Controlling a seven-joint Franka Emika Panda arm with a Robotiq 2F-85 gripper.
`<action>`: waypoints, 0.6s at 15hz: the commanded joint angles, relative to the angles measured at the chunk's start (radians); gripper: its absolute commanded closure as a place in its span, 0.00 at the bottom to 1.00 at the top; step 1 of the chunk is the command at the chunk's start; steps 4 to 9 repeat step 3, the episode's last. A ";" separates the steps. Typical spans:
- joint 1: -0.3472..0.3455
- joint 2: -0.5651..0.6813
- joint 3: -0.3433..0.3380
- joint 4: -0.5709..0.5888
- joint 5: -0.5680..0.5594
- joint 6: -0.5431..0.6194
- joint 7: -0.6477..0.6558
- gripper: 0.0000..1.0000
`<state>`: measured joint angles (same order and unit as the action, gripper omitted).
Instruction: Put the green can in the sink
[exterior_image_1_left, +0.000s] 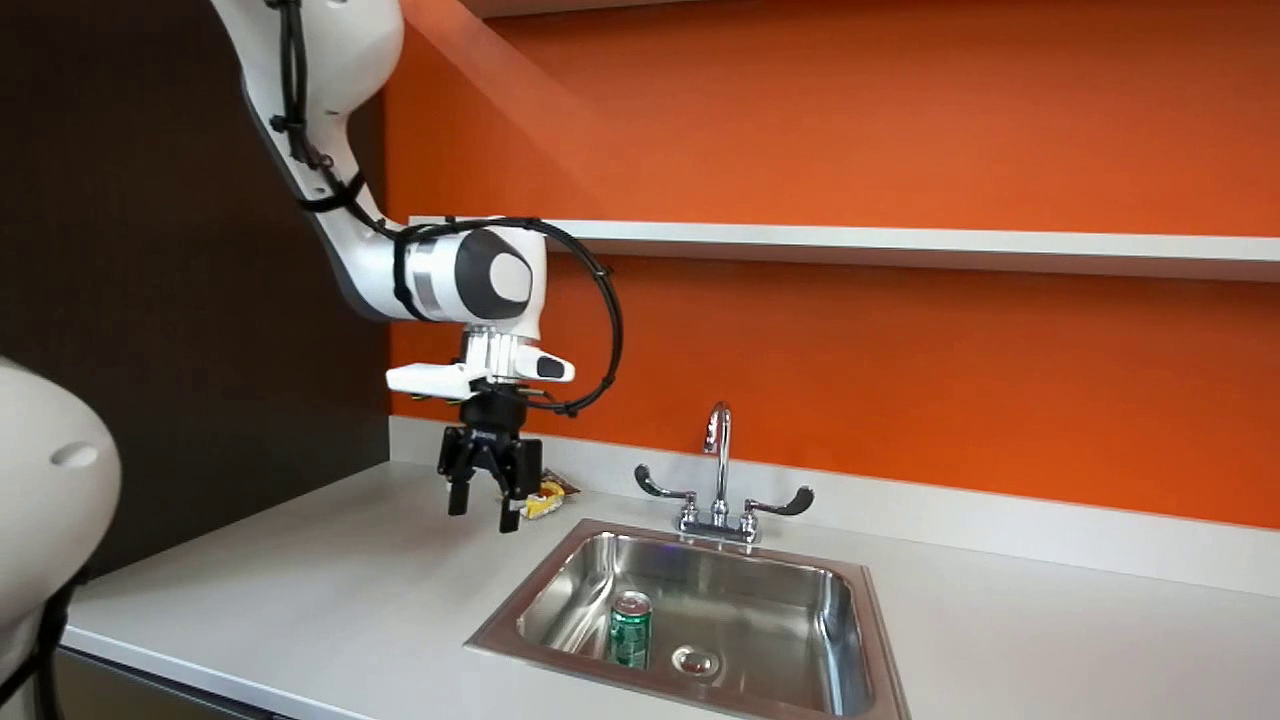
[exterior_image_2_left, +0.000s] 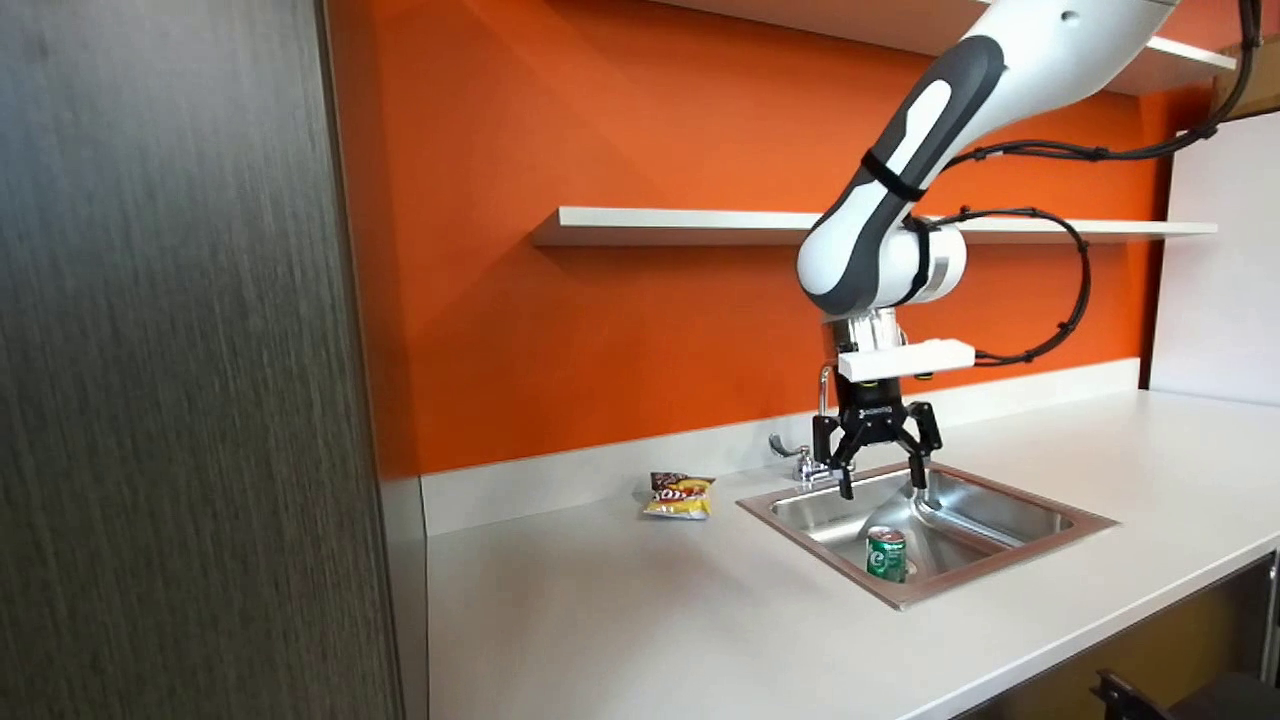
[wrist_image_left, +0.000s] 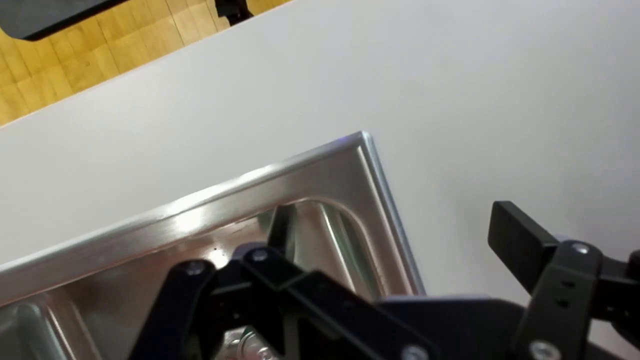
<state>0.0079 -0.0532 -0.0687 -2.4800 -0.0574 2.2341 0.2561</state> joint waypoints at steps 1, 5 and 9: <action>-0.013 -0.028 0.028 -0.028 0.002 -0.002 -0.002 0.00; -0.010 -0.066 0.038 -0.063 0.003 -0.001 -0.003 0.00; -0.010 -0.066 0.038 -0.063 0.003 -0.001 -0.003 0.00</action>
